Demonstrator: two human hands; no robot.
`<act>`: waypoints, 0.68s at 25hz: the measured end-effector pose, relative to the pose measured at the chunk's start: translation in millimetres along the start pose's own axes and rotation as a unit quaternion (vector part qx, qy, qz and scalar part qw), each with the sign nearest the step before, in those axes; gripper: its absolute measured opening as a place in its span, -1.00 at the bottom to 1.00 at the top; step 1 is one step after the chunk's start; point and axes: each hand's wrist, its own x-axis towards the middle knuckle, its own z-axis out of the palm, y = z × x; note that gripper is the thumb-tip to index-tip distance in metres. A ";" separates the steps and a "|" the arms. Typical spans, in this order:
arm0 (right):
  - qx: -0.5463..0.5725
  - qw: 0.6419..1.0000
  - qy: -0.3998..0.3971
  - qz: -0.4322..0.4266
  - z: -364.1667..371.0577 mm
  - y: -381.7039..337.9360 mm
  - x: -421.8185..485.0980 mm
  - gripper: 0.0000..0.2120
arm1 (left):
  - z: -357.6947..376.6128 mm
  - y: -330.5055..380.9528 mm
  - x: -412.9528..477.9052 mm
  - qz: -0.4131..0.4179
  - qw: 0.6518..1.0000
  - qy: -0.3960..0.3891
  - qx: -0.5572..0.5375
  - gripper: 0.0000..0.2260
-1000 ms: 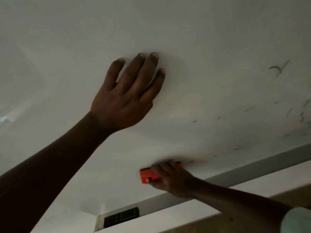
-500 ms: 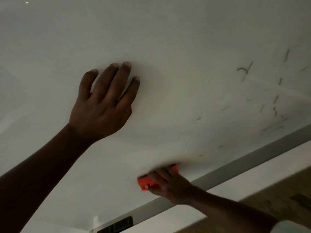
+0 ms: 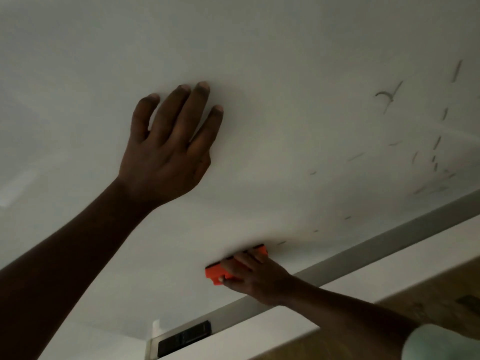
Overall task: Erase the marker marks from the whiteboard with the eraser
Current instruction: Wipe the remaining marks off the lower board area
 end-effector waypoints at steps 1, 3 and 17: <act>0.004 1.000 -0.026 0.002 0.5 -1.9 -5.7 -0.73 | -1.2 -0.5 -0.3 0.000 1.000 -0.003 0.005 -0.57; 0.001 1.000 -0.024 0.013 -1.8 0.7 -3.5 -0.70 | -2.9 -0.8 -1.5 0.002 1.000 -0.007 0.004 -0.55; 0.093 0.967 0.065 0.229 -13.1 -15.5 -8.6 -0.74 | 8.2 42.8 38.7 0.028 0.996 -0.025 -0.076 -0.64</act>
